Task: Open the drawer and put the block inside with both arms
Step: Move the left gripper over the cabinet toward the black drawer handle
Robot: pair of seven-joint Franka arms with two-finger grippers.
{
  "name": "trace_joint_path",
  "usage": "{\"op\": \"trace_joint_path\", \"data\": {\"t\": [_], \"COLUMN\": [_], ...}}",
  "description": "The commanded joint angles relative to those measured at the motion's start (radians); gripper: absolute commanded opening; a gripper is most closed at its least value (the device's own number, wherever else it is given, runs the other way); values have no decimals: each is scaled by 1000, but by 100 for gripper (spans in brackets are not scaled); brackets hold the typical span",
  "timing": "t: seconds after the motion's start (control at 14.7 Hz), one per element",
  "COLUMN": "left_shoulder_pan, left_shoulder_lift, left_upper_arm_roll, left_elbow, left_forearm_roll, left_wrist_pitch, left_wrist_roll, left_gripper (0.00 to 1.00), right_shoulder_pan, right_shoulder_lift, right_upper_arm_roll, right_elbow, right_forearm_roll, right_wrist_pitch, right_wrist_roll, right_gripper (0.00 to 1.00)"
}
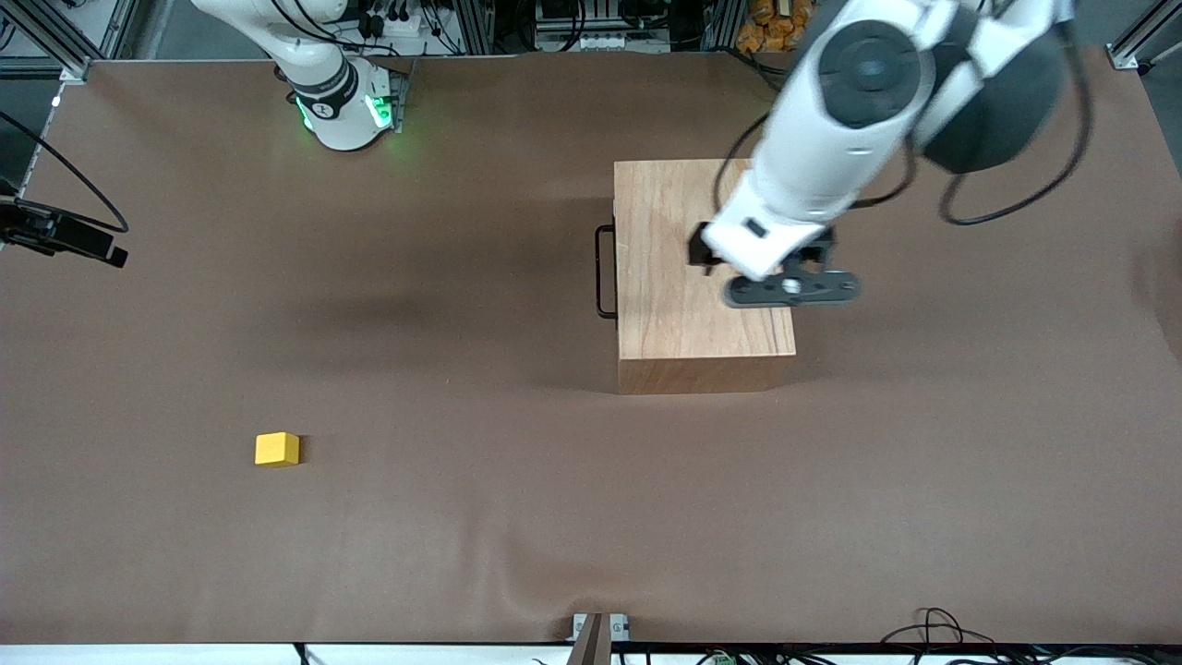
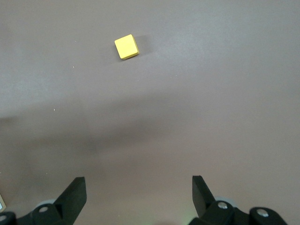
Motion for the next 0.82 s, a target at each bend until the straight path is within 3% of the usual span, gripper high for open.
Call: {"op": "trace_joint_path", "data": {"t": [0.0,0.2,0.34,0.75], "left_shoulder_pan": [-145,-357,-463,-560], "left_shoulder_lift": [73,201,255,341], "left_upper_arm_roll": [59,223,305,351], "left_elbow": [105,189,195,194], "left_forearm_roll": [12,10,9,10], "left_wrist_pitch": [-12,20,68,96], "left_wrist_roll": [-134,-269,-325,-394], "left_gripper": [100,100,100,100], "right_shoulder_pan": [-5,-5,-7,-7], "right_shoulder_lift": [-13,-13,-13,-12], "right_upper_arm_roll": [4,4,2,2], "right_elbow": [-2,-2,-2,-42], "right_forearm_roll": [-10,-10,-10,-10], "right_wrist_pitch": [-7,-10,-10,-4], "right_wrist_roll": [14,14,14,14], "right_gripper": [100,100,100,100]}}
